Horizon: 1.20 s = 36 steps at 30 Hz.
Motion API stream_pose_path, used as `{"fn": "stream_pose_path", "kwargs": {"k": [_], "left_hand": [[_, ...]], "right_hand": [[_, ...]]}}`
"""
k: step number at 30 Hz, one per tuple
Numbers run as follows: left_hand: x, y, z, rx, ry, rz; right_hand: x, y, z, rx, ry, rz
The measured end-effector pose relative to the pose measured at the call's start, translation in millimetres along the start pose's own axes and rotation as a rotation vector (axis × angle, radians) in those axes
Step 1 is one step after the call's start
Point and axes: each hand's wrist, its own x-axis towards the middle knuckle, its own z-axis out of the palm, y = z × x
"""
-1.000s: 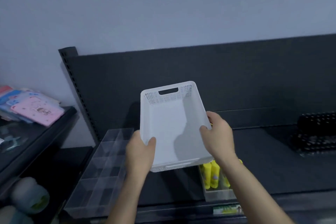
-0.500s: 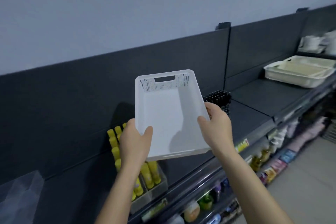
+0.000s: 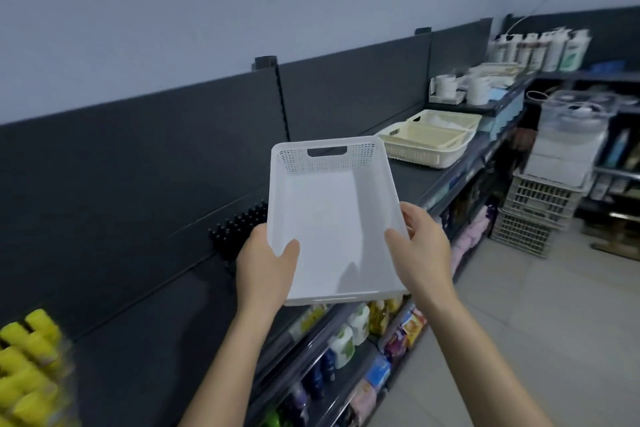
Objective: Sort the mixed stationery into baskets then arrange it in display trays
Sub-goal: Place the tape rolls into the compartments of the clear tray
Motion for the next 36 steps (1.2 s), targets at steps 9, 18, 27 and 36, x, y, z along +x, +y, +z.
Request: {"fn": "stream_pose_path", "kwargs": {"k": [9, 18, 27, 36], "left_hand": [[42, 40, 147, 0.045, -0.184, -0.015], [132, 68, 281, -0.068, -0.227, -0.014], [225, 112, 400, -0.070, -0.246, -0.058], [281, 151, 506, -0.052, -0.087, -0.127]], "right_hand": [[95, 81, -72, -0.026, 0.084, 0.133], [229, 140, -101, -0.051, 0.136, 0.135], [379, 181, -128, -0.088, 0.121, 0.158], [527, 236, -158, -0.054, -0.023, 0.077]]}}
